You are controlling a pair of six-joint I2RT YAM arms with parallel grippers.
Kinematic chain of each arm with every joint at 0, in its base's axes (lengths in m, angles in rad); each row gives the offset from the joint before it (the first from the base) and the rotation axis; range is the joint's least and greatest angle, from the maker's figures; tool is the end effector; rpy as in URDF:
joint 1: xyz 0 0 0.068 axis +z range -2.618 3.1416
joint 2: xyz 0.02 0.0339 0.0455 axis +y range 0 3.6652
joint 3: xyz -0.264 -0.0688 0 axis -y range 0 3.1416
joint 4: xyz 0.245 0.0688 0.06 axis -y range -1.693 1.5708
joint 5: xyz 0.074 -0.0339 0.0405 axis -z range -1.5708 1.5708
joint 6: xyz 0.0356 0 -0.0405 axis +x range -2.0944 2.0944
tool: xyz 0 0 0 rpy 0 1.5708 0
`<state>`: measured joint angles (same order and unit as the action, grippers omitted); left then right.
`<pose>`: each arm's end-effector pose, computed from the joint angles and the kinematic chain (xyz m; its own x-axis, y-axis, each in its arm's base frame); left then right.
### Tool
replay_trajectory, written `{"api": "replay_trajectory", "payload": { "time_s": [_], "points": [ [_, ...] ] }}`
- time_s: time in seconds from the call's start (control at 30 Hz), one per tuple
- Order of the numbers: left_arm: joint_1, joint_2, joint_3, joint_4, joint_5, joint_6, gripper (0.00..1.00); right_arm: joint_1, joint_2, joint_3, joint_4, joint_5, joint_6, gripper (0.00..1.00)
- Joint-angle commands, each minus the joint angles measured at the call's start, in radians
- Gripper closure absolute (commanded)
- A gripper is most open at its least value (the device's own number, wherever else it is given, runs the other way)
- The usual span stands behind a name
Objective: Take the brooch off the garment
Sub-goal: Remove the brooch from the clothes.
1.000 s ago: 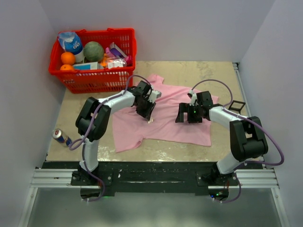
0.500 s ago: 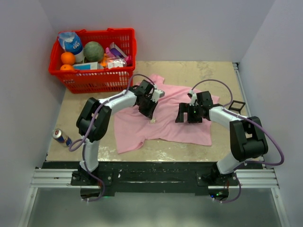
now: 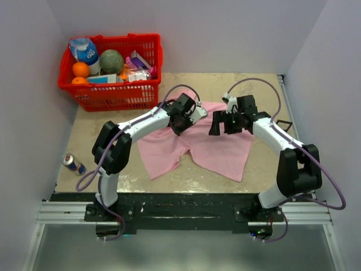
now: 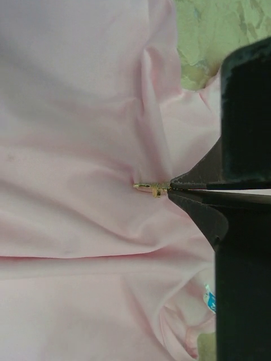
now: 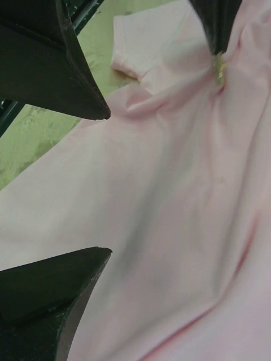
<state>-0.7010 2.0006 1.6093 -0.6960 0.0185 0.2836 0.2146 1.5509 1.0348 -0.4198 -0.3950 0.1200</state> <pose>0.3284 -0.2781 0.2185 -0.4673 0.7605 -0.4509 0.8147 0.5684 0.1144 0.3105 0.0817 0.2227 -0.8312 -0.0681 -0.5517 -0.3224 0.8676 0.3786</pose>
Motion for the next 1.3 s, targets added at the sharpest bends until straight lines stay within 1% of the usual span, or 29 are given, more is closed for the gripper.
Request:
{"api": "replay_trajectory", "payload": {
  "time_s": [0.0, 0.03, 0.07, 0.1, 0.13, 0.17, 0.2, 0.33, 0.4, 0.6, 0.63, 0.67, 0.7, 0.73, 0.83, 0.93, 1.0, 1.03, 1.1, 1.13, 1.17, 1.2, 1.23, 1.27],
  "points": [
    [-0.083, -0.147, -0.167, 0.120, -0.173, 0.179, 1.00, -0.006, -0.055, 0.080, -0.039, -0.018, -0.056, 0.01],
    [-0.101, -0.167, -0.207, 0.160, -0.227, 0.221, 1.00, -0.011, -0.051, 0.088, -0.039, -0.005, -0.066, 0.01],
    [-0.118, -0.201, -0.245, 0.197, -0.248, 0.238, 1.00, -0.027, -0.045, 0.094, -0.034, 0.005, -0.068, 0.01],
    [-0.156, -0.215, -0.317, 0.269, -0.271, 0.252, 1.00, -0.041, -0.026, 0.099, -0.031, 0.007, -0.066, 0.01],
    [-0.175, -0.227, -0.351, 0.306, -0.317, 0.281, 1.00, -0.056, -0.015, 0.116, -0.027, 0.002, -0.054, 0.01],
    [-0.210, -0.241, -0.380, 0.340, -0.334, 0.292, 1.00, -0.088, -0.003, 0.125, -0.019, -0.004, -0.049, 0.01],
    [-0.221, -0.241, -0.418, 0.384, -0.345, 0.296, 1.00, -0.099, 0.020, 0.139, -0.016, -0.004, -0.046, 0.01],
    [-0.247, -0.224, -0.437, 0.429, -0.361, 0.256, 1.00, -0.113, 0.069, 0.217, 0.004, 0.013, -0.056, 0.01],
    [-0.279, -0.211, -0.443, 0.428, -0.359, 0.238, 1.00, -0.112, 0.083, 0.234, 0.024, 0.001, -0.054, 0.01],
    [-0.365, -0.203, -0.486, 0.395, -0.312, 0.120, 1.00, -0.113, 0.150, 0.294, 0.035, -0.005, -0.060, 0.01],
    [-0.374, -0.206, -0.494, 0.392, -0.289, 0.092, 0.98, -0.112, 0.152, 0.295, 0.033, -0.005, -0.065, 0.01],
    [-0.388, -0.212, -0.502, 0.386, -0.276, 0.079, 0.88, -0.112, 0.162, 0.295, 0.035, -0.011, -0.065, 0.01],
    [-0.393, -0.217, -0.509, 0.379, -0.263, 0.065, 0.82, -0.113, 0.167, 0.294, 0.035, -0.016, -0.063, 0.01],
    [-0.396, -0.224, -0.511, 0.372, -0.232, 0.037, 0.71, -0.113, 0.172, 0.289, 0.035, -0.018, -0.059, 0.01],
    [-0.397, -0.227, -0.525, 0.352, -0.174, 0.008, 0.59, -0.107, 0.176, 0.259, 0.052, -0.031, -0.040, 0.01],
    [-0.397, -0.223, -0.543, 0.352, -0.141, -0.001, 0.53, -0.097, 0.161, 0.225, 0.073, -0.034, -0.033, 0.01],
    [-0.388, -0.229, -0.529, 0.339, -0.132, -0.033, 0.52, -0.090, 0.144, 0.209, 0.076, -0.033, -0.037, 0.01],
    [-0.378, -0.250, -0.511, 0.322, -0.073, -0.044, 0.52, -0.087, 0.140, 0.194, 0.075, -0.031, -0.039, 0.01],
    [-0.310, -0.296, -0.444, 0.276, 0.006, -0.087, 0.52, -0.086, 0.126, 0.180, 0.072, -0.034, -0.052, 0.01],
    [-0.277, -0.353, -0.418, 0.262, 0.114, -0.101, 0.51, -0.080, 0.121, 0.168, 0.067, -0.034, -0.062, 0.01],
    [-0.193, -0.384, -0.369, 0.244, 0.170, -0.118, 0.51, -0.075, 0.117, 0.162, 0.058, -0.039, -0.074, 0.01],
    [-0.152, -0.411, -0.350, 0.242, 0.232, -0.144, 0.49, -0.067, 0.110, 0.154, 0.053, -0.041, -0.098, 0.01],
    [-0.117, -0.466, -0.336, 0.243, 0.245, -0.153, 0.45, -0.054, 0.103, 0.137, 0.047, -0.048, -0.111, 0.01],
    [-0.064, -0.489, -0.322, 0.256, 0.256, -0.158, 0.44, -0.044, 0.095, 0.127, 0.049, -0.059, -0.114, 0.01]
  ]
}}
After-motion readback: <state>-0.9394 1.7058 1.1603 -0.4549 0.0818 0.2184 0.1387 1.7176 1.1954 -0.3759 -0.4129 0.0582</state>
